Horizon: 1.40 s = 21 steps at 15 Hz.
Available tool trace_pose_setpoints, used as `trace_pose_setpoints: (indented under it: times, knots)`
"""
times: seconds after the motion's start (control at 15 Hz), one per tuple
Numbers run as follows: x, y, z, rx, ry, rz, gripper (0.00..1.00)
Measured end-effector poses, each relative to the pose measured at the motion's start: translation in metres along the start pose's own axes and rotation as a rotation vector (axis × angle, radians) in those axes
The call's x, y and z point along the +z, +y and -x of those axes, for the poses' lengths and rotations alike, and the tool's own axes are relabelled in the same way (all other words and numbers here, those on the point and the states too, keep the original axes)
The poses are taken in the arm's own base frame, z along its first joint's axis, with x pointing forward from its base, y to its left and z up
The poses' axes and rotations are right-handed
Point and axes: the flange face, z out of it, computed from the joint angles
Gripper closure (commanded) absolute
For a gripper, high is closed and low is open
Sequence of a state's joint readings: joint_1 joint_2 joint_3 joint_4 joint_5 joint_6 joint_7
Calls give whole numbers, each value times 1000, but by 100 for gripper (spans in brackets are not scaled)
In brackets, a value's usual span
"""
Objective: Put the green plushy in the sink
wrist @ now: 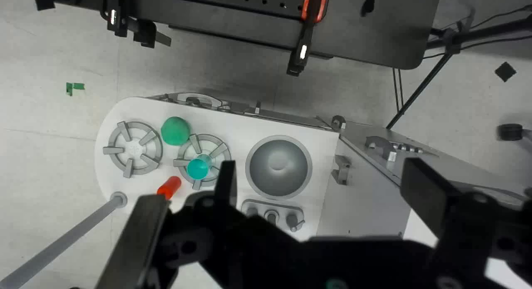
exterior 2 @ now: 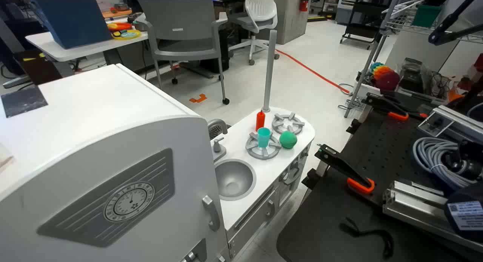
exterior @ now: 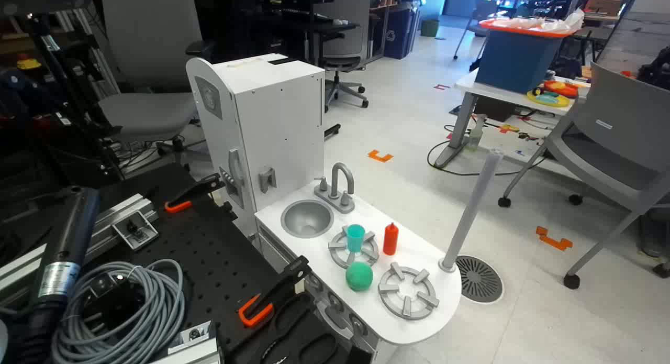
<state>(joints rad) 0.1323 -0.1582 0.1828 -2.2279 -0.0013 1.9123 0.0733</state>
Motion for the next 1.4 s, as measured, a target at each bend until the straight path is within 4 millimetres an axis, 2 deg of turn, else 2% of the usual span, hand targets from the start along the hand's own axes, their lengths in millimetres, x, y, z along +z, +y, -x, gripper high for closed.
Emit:
trace_pose_setpoints:
  times: [0.73, 0.93, 1.13, 1.4]
  knots:
    - [-2, 0, -1, 0, 4, 0, 0]
    - [4, 2, -2, 4, -2, -2, 0]
    - [29, 19, -12, 16, 2, -15, 0]
    - [102, 68, -39, 48, -9, -49, 0]
